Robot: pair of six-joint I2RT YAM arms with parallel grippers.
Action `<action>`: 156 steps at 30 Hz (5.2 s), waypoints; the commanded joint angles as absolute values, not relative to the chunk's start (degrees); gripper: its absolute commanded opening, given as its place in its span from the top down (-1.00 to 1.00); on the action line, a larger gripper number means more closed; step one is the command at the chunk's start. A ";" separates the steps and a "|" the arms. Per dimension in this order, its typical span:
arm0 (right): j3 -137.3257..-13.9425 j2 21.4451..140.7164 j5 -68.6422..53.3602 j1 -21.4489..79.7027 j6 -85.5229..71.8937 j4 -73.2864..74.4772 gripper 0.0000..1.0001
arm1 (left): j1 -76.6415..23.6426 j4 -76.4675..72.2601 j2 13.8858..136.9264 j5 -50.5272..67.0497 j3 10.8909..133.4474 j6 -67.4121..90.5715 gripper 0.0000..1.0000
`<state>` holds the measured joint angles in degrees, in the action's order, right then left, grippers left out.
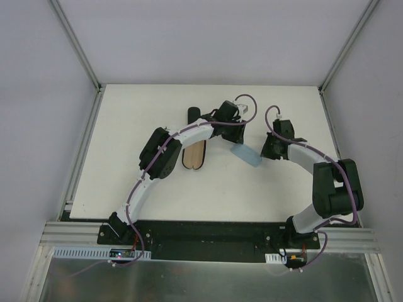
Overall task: Organize the sunglasses
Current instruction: Pick up the folded cleaning cloth from the center of the board, then place the folded cleaning cloth in the sunglasses case.
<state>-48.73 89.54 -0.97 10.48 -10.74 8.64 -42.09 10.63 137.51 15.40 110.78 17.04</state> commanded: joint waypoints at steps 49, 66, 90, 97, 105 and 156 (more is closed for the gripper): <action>-52.03 66.62 3.43 35.76 -14.94 18.02 0.99 | -40.35 8.61 97.66 9.58 77.88 17.31 1.00; -62.84 82.70 8.61 49.13 -21.09 9.68 0.99 | -32.34 8.09 88.15 7.65 66.62 14.07 1.00; -69.52 97.38 11.78 52.56 -26.37 5.01 0.99 | -30.23 3.16 100.81 10.46 71.45 5.19 1.00; -68.47 98.88 13.18 52.56 -27.60 4.04 0.99 | -30.23 2.46 104.06 12.65 73.21 4.04 1.00; -66.54 99.58 14.76 52.65 -28.91 2.90 0.98 | -30.23 0.18 105.99 14.94 73.39 2.81 1.00; -53.61 96.15 13.71 46.14 -30.24 -2.20 0.99 | -34.45 4.13 112.24 6.86 81.30 0.70 0.92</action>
<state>-53.93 97.71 14.85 46.46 -31.31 -0.95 -33.45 2.81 114.21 9.69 79.59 2.26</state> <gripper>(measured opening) 0.009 0.033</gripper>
